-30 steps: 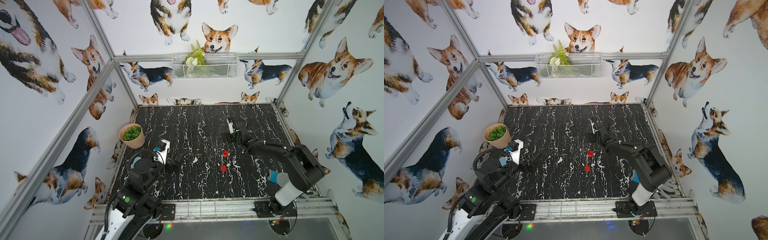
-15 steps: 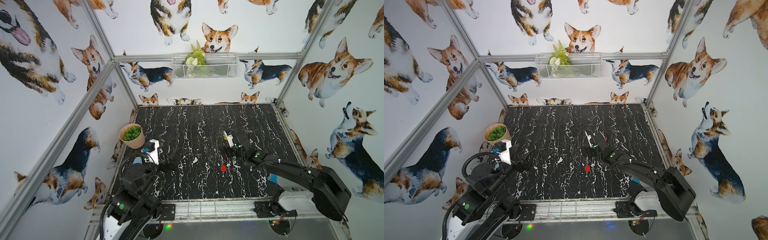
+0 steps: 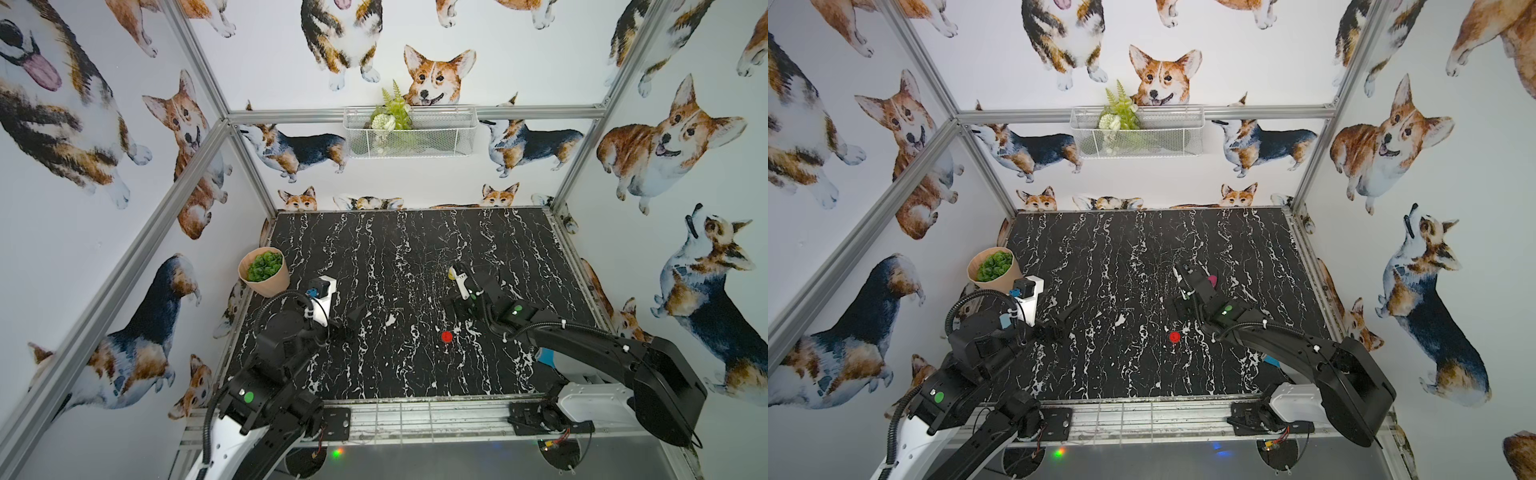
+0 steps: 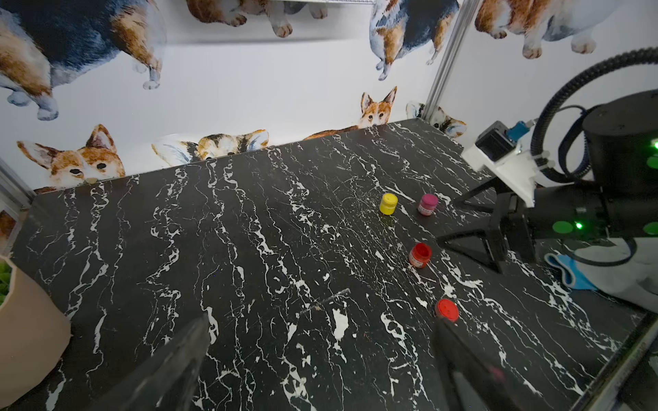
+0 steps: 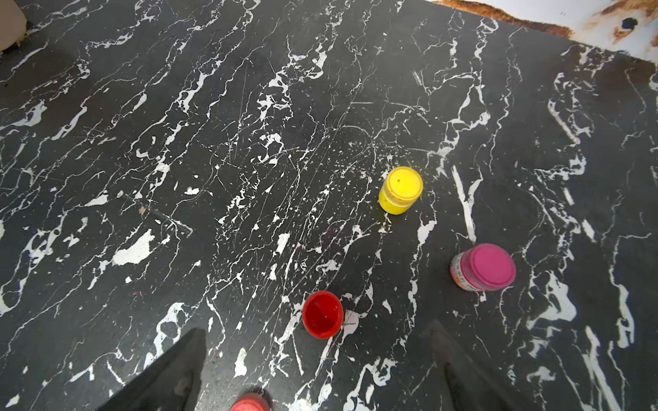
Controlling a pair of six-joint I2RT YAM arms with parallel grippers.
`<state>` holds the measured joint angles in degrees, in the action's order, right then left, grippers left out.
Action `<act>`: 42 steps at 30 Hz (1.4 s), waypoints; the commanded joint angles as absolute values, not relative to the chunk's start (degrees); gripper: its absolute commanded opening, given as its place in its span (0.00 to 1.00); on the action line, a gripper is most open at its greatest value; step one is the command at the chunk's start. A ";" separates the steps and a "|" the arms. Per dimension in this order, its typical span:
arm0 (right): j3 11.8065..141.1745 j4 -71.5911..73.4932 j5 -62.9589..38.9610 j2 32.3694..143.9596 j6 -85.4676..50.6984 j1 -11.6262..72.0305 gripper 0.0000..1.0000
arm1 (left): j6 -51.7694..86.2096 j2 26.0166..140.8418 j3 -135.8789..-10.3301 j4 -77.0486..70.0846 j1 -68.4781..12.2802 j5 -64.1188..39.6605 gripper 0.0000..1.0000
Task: Close the paint jar lid
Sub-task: Pick up the paint jar from the center of the board.
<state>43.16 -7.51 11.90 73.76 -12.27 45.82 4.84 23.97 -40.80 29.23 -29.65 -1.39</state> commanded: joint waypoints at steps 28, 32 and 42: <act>49.84 -14.56 12.88 92.27 -19.51 45.09 0.65 | 3.34 23.87 -40.78 29.62 -29.45 -2.28 1.00; 49.49 -13.06 12.30 93.15 -19.59 45.09 0.65 | 3.34 23.73 -40.75 29.62 -29.44 -2.11 1.00; 49.81 -11.89 12.64 94.26 -19.30 45.09 0.54 | 3.25 23.90 -40.73 29.62 -29.44 -2.04 1.00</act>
